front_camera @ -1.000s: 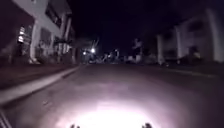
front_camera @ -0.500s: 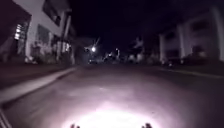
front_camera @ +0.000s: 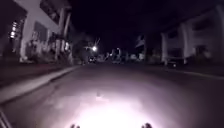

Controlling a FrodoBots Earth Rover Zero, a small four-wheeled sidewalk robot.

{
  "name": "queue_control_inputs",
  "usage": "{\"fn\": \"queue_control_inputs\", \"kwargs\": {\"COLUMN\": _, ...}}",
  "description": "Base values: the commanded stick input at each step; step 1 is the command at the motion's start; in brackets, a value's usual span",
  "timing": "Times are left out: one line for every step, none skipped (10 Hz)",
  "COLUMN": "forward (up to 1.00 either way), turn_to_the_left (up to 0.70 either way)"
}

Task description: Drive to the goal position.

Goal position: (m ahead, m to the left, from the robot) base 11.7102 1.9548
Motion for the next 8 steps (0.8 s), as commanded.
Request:
{"fn": "queue_control_inputs", "kwargs": {"forward": 0.85, "turn_to_the_left": 0.00}}
{"fn": "queue_control_inputs", "kwargs": {"forward": 0.85, "turn_to_the_left": 0.00}}
{"fn": "queue_control_inputs", "kwargs": {"forward": 0.85, "turn_to_the_left": 0.00}}
{"fn": "queue_control_inputs", "kwargs": {"forward": 0.85, "turn_to_the_left": 0.00}}
{"fn": "queue_control_inputs", "kwargs": {"forward": 0.85, "turn_to_the_left": 0.00}}
{"fn": "queue_control_inputs", "kwargs": {"forward": 0.85, "turn_to_the_left": 0.00}}
{"fn": "queue_control_inputs", "kwargs": {"forward": 0.85, "turn_to_the_left": 0.00}}
{"fn": "queue_control_inputs", "kwargs": {"forward": 0.85, "turn_to_the_left": 0.00}}
